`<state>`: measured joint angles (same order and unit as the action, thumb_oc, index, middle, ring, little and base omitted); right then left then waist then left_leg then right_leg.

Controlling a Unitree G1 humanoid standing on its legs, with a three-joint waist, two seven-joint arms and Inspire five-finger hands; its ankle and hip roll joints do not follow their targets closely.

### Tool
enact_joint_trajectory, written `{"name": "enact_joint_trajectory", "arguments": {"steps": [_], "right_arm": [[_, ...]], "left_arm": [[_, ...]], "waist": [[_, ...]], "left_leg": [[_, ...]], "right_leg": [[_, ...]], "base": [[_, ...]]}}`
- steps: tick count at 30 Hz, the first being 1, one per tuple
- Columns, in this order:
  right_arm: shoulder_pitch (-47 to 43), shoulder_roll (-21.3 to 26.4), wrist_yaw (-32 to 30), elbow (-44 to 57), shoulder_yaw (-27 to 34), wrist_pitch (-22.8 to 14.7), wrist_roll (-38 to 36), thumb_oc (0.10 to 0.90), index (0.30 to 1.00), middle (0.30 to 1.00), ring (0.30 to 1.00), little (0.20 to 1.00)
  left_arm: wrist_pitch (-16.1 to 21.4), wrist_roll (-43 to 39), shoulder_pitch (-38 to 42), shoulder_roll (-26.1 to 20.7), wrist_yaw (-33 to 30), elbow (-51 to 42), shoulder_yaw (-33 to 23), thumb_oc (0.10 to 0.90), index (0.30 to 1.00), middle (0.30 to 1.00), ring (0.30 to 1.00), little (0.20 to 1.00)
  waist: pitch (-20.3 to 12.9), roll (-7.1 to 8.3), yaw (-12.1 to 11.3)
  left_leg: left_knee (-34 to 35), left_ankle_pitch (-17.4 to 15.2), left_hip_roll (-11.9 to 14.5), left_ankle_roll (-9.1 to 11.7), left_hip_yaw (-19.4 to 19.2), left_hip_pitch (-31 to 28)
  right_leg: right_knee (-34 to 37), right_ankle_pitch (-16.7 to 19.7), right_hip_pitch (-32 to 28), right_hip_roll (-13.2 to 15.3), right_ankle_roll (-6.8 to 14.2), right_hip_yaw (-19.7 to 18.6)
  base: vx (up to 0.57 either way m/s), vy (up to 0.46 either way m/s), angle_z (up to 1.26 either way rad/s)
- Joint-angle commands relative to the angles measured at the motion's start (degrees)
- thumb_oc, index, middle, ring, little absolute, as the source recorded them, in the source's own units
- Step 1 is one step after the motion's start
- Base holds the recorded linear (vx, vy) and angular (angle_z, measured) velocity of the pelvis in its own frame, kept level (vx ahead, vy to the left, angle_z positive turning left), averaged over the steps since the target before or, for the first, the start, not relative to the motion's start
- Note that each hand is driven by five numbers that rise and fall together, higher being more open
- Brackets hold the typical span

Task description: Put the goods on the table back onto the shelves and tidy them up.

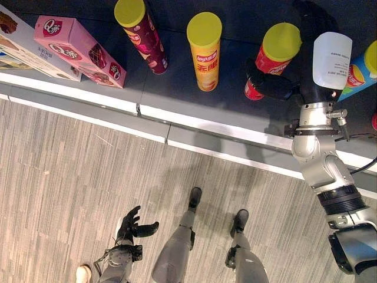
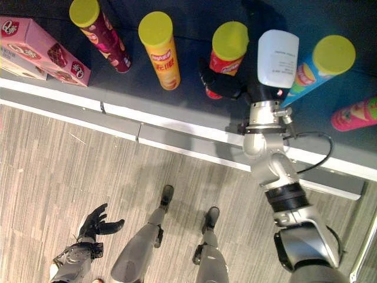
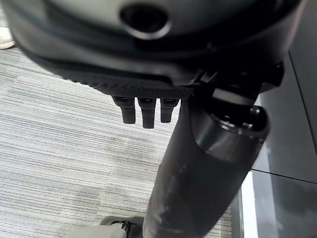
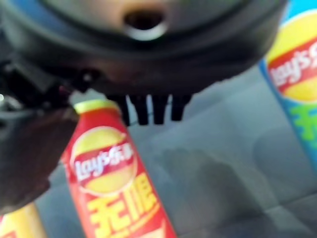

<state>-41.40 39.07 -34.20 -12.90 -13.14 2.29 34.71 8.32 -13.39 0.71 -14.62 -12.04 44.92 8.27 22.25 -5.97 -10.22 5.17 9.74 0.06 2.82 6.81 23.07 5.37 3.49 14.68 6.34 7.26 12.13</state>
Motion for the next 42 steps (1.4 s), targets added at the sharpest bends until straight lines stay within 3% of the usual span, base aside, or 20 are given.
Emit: {"name": "enact_joint_trajectory", "arguments": {"steps": [1, 6, 12, 14, 16, 20, 21, 23, 25, 26, 28, 29, 30, 31, 33, 35, 36, 39, 40, 42], "right_arm": [[-3.5, 1.3, -3.5, 6.1, 0.7, -3.1, -0.1, 0.8, 0.9, 0.9, 0.9, 0.9], [0.3, 1.6, -2.2, 12.4, 2.8, -4.5, -1.0, 0.8, 0.9, 0.9, 0.9, 0.9], [12.6, 2.0, 2.6, 22.2, 8.0, -7.5, -3.3, 0.8, 0.9, 0.9, 0.9, 0.9], [16.3, 2.1, 5.7, 23.9, 8.9, -8.9, -6.7, 0.8, 0.9, 0.9, 0.9, 0.9], [23.1, 1.6, 12.7, 25.4, 9.8, -11.5, -16.0, 0.8, 0.9, 0.9, 0.9, 0.9], [27.0, 0.3, 16.6, 23.8, 10.0, -12.8, -21.8, 0.8, 0.9, 0.9, 0.9, 0.9], [28.3, -0.5, 18.2, 22.3, 9.8, -13.3, -24.1, 0.8, 0.9, 0.9, 0.9, 0.9], [29.0, -1.1, 18.8, 21.7, 9.8, -13.7, -25.6, 0.8, 0.9, 0.9, 0.9, 0.9], [31.8, -2.2, 20.3, 20.4, 11.1, -14.0, -28.1, 0.8, 0.9, 0.9, 0.9, 0.9], [31.8, -2.2, 20.3, 20.4, 11.1, -14.0, -28.1, 0.8, 0.9, 0.9, 0.9, 0.9], [33.1, -2.1, 20.3, 18.5, 12.9, -13.9, -29.3, 0.8, 0.9, 0.9, 0.9, 0.9], [33.1, -2.1, 20.3, 18.5, 13.0, -13.9, -29.3, 0.8, 0.9, 0.9, 0.9, 0.9], [33.2, -1.6, 20.0, 18.3, 13.4, -13.6, -29.3, 0.8, 0.9, 0.9, 0.9, 0.9], [33.6, -1.2, 19.6, 18.0, 14.2, -13.7, -29.7, 0.8, 0.9, 0.9, 0.9, 0.9], [34.7, -1.0, 19.5, 18.1, 15.3, -13.5, -29.9, 0.8, 0.9, 0.9, 0.9, 0.9], [36.6, -0.6, 19.2, 18.4, 17.9, -13.3, -30.2, 0.8, 0.9, 0.9, 0.9, 0.9], [38.2, -0.1, 18.6, 19.4, 21.1, -13.3, -31.2, 0.8, 0.9, 0.9, 0.9, 0.9], [40.2, 0.9, 17.7, 20.6, 24.7, -13.6, -32.0, 0.8, 0.9, 0.9, 0.9, 0.9], [41.5, 1.6, 17.0, 21.1, 27.4, -13.8, -32.5, 0.8, 0.9, 0.9, 0.9, 0.9], [42.7, 2.5, 16.4, 21.6, 29.4, -13.9, -32.8, 0.8, 0.9, 0.9, 0.9, 0.9]], "left_arm": [[0.2, 0.2, -0.9, -2.0, -3.1, 1.6, 0.4, 0.8, 0.9, 0.9, 0.9, 0.9], [-1.0, 1.7, -0.8, -2.4, -2.7, 3.1, -0.2, 0.8, 0.9, 0.9, 0.9, 0.9], [-2.8, 5.3, -1.3, -3.3, -2.1, 6.1, -2.2, 0.8, 0.9, 0.9, 0.9, 0.9], [-3.1, 6.4, -1.5, -3.6, -1.9, 7.1, -2.9, 0.8, 0.9, 0.9, 0.9, 0.9], [-3.9, 8.2, -1.7, -4.5, -0.7, 9.2, -4.5, 0.8, 0.9, 0.9, 0.9, 0.9], [-4.3, 10.1, -2.2, -5.3, 0.2, 11.4, -6.2, 0.8, 0.9, 0.9, 0.9, 0.9], [-4.5, 10.7, -2.1, -5.8, 0.6, 11.9, -7.0, 0.8, 0.9, 0.9, 0.9, 0.9], [-4.5, 10.9, -2.3, -6.1, 0.8, 12.5, -7.6, 0.8, 0.9, 0.9, 0.9, 0.9], [-5.1, 11.2, -3.1, -6.3, 1.2, 13.2, -8.9, 0.8, 0.9, 0.9, 0.9, 0.9], [-5.1, 11.2, -3.1, -6.3, 1.2, 13.2, -8.9, 0.8, 0.9, 0.9, 0.9, 0.9], [-4.9, 10.8, -3.5, -6.1, 1.1, 13.5, -10.1, 0.8, 0.9, 0.9, 0.9, 0.9], [-4.9, 10.8, -3.5, -6.1, 1.0, 13.5, -10.1, 0.8, 0.9, 0.9, 0.9, 0.9], [-5.0, 10.2, -4.0, -6.0, 1.2, 12.9, -10.7, 0.8, 0.9, 0.9, 0.9, 0.9], [-4.9, 10.0, -4.1, -5.9, 1.2, 12.7, -11.1, 0.8, 0.9, 0.9, 0.9, 0.9], [-4.9, 9.8, -4.2, -5.8, 1.3, 12.5, -11.2, 0.8, 0.9, 0.9, 0.9, 0.9], [-5.1, 9.9, -4.0, -5.5, 1.5, 12.6, -11.6, 0.8, 0.9, 0.9, 0.9, 0.9], [-5.0, 9.5, -4.0, -5.0, 1.5, 12.5, -11.8, 0.8, 0.9, 0.9, 0.9, 0.9], [-4.9, 9.5, -4.1, -4.4, 1.9, 11.6, -11.0, 0.8, 0.9, 0.9, 0.9, 0.9], [-4.8, 10.0, -4.4, -3.7, 2.5, 10.6, -10.3, 0.8, 0.9, 0.9, 0.9, 0.9], [-5.0, 9.4, -4.7, -3.2, 2.7, 9.3, -10.1, 0.8, 0.9, 0.9, 0.9, 0.9]], "waist": [[-4.4, 1.05, 0.9], [-6.1, 2.27, 2.0], [-9.2, 4.68, 5.0], [-10.2, 5.39, 6.1], [-11.3, 6.55, 8.5], [-11.3, 7.66, 10.2], [-10.8, 8.11, 10.9], [-10.8, 8.37, 11.0], [-11.4, 8.56, 11.3], [-11.4, 8.56, 11.2], [-12.4, 8.48, 11.1], [-12.1, 8.85, 11.1], [-12.5, 8.6, 10.4], [-12.8, 9.15, 10.2], [-13.0, 9.82, 10.0], [-13.9, 10.44, 10.4], [-14.7, 10.24, 11.8], [-15.1, 9.17, 12.8], [-15.6, 8.34, 14.0], [-15.3, 7.56, 14.0]], "left_leg": [[-3.6, -6.3, 1.1, 3.9, -5.6, -1.3], [-3.0, -6.8, 1.7, 3.8, -6.2, -3.6], [-2.1, -8.1, 2.2, 3.3, -8.2, -8.6], [-1.8, -8.5, 2.2, 3.1, -9.1, -10.1], [-1.9, -9.6, 2.3, 2.5, -11.1, -12.2], [-2.6, -10.6, 2.7, 1.8, -14.2, -13.5], [-3.9, -11.4, 3.6, 1.5, -16.6, -14.2], [-5.0, -11.9, 4.5, 1.4, -18.4, -14.1], [-6.5, -12.8, 7.5, 1.9, -23.1, -16.2], [-6.5, -12.8, 7.5, 2.0, -23.1, -16.4], [-6.2, -14.1, 9.9, 3.2, -26.9, -19.1], [-6.4, -13.1, 9.6, 2.7, -27.5, -18.7], [-7.1, -14.3, 11.0, 3.7, -29.8, -20.6], [-7.6, -14.4, 11.4, 4.1, -31.5, -21.1], [-8.5, -14.5, 11.7, 4.5, -33.0, -21.5], [-8.7, -13.5, 13.2, 5.6, -35.3, -22.3], [-8.5, -12.6, 15.0, 6.5, -35.5, -23.4], [-8.1, -11.4, 17.2, 7.5, -35.7, -25.1], [-9.0, -9.4, 19.6, 8.4, -36.5, -26.4], [-13.0, -4.6, 22.9, 9.5, -35.7, -26.4]], "right_leg": [[-3.7, -4.4, -1.2, 3.2, 5.4, -1.4], [-3.0, -4.2, -2.8, 3.1, 5.6, -1.4], [-1.9, -2.9, -6.2, 3.4, 6.2, -2.1], [-1.8, -2.4, -6.8, 3.6, 6.3, -2.8], [-2.0, -1.7, -7.1, 3.9, 6.7, -4.2], [-3.7, 0.0, -5.5, 3.6, 7.5, -6.8], [-5.4, -0.1, -4.4, 3.1, 7.6, -7.1], [-6.2, -0.3, -3.7, 3.3, 7.6, -5.6], [-6.6, -0.2, -4.6, 6.0, 6.9, 1.4], [-6.5, -0.2, -4.7, 6.0, 6.9, 1.3], [-6.1, 2.0, -5.0, 9.1, 7.7, 7.1], [-6.1, 2.8, -4.6, 9.5, 7.5, 7.4], [-6.1, 3.1, -5.3, 11.0, 7.7, 13.7], [-5.3, 2.9, -6.4, 11.7, 7.7, 16.9], [-4.0, 2.7, -8.1, 11.7, 7.7, 18.8], [-3.8, 2.0, -8.1, 10.5, 7.7, 18.2], [-4.6, 0.5, -8.0, 8.9, 7.3, 16.4], [-5.9, -1.8, -8.3, 6.9, 6.6, 15.3], [-6.4, -4.1, -9.0, 4.5, 5.3, 14.4], [-7.0, -6.5, -10.2, 1.2, 3.3, 13.3]], "base": [[0.0, 0.0, 0.0], [0.04, 0.007, 0.02], [0.08, 0.059, -0.07], [0.05, 0.084, -0.34], [0.04, 0.093, -0.43], [-0.02, 0.08, -0.53], [-0.05, 0.037, -0.98], [-0.05, -0.002, -1.09], [0.0, -0.093, -1.28], [0.01, -0.135, -1.41], [0.0, -0.139, -1.06], [0.02, -0.14, -1.01], [-0.05, -0.162, -1.1], [0.02, -0.16, -1.25], [-0.02, -0.213, -1.05], [0.07, -0.339, -0.73], [0.12, -0.309, -0.43], [0.11, -0.265, -0.4], [0.16, -0.414, -0.22], [0.12, -0.314, -0.21]]}}
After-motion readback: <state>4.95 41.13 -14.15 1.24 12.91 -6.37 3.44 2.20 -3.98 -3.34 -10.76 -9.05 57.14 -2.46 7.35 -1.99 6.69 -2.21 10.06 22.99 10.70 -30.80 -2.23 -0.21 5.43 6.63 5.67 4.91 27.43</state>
